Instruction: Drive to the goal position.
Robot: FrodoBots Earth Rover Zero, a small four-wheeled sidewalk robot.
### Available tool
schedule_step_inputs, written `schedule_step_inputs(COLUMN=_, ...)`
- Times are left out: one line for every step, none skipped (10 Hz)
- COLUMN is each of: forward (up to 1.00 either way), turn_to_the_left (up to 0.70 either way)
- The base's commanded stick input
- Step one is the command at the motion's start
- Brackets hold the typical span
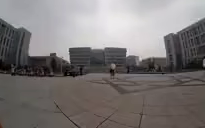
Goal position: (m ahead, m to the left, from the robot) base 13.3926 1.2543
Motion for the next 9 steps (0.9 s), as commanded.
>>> schedule_step_inputs(forward=0.7, turn_to_the_left=-0.01)
schedule_step_inputs(forward=0.7, turn_to_the_left=-0.01)
schedule_step_inputs(forward=0.7, turn_to_the_left=-0.01)
schedule_step_inputs(forward=0.7, turn_to_the_left=-0.01)
schedule_step_inputs(forward=0.7, turn_to_the_left=-0.01)
schedule_step_inputs(forward=0.7, turn_to_the_left=-0.01)
schedule_step_inputs(forward=0.7, turn_to_the_left=-0.01)
schedule_step_inputs(forward=0.7, turn_to_the_left=-0.01)
schedule_step_inputs(forward=0.7, turn_to_the_left=-0.01)
